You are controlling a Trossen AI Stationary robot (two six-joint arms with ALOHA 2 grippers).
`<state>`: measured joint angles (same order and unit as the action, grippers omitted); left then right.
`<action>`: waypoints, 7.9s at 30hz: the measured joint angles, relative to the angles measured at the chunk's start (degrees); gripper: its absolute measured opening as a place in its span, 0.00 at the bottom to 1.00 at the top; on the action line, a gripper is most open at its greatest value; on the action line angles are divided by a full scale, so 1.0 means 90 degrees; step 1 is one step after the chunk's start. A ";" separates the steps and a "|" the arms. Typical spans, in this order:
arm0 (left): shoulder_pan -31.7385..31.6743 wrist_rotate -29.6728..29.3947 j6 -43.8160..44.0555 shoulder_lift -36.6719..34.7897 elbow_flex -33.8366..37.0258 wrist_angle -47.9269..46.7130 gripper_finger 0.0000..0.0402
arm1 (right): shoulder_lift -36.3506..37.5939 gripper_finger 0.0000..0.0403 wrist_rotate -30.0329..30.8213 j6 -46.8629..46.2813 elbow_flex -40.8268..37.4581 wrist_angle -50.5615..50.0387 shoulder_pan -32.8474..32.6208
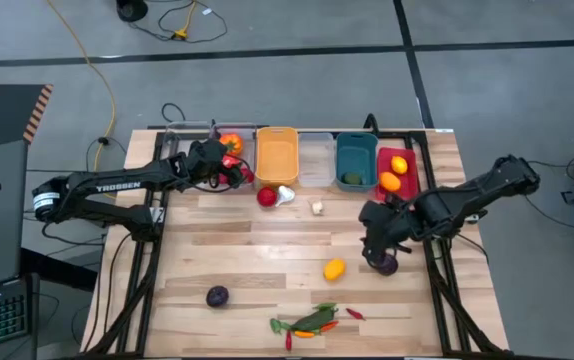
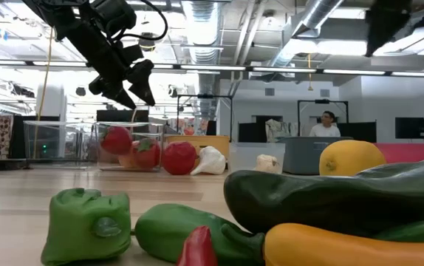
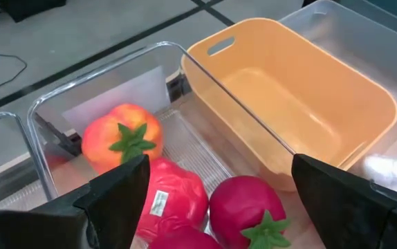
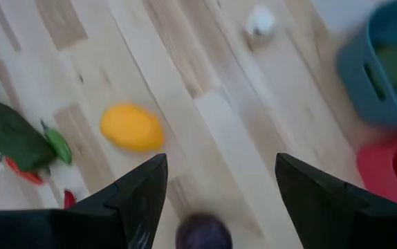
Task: Sort produce into baskets
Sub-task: Put the plum into the white bin
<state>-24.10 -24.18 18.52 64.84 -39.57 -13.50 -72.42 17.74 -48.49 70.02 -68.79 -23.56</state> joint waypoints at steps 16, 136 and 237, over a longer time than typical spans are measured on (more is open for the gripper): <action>0.0000 0.0012 0.0010 -0.0002 0.0000 -0.0012 0.85 | 0.0005 0.74 -0.0009 -0.0775 -0.0085 -0.0057 -0.0583; 0.0002 0.0321 0.0052 -0.0005 0.0000 -0.0014 0.85 | 0.0401 0.98 -0.1855 -0.0704 -0.2783 0.0782 -0.0252; 0.3478 0.2465 -0.0079 -0.0001 -0.1478 -0.2389 0.85 | -0.1588 0.90 0.0843 0.3883 -0.1768 0.6836 0.4642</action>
<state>7.21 -2.00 17.81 64.83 -52.87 -35.01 -86.72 25.32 -13.54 54.11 -7.27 18.22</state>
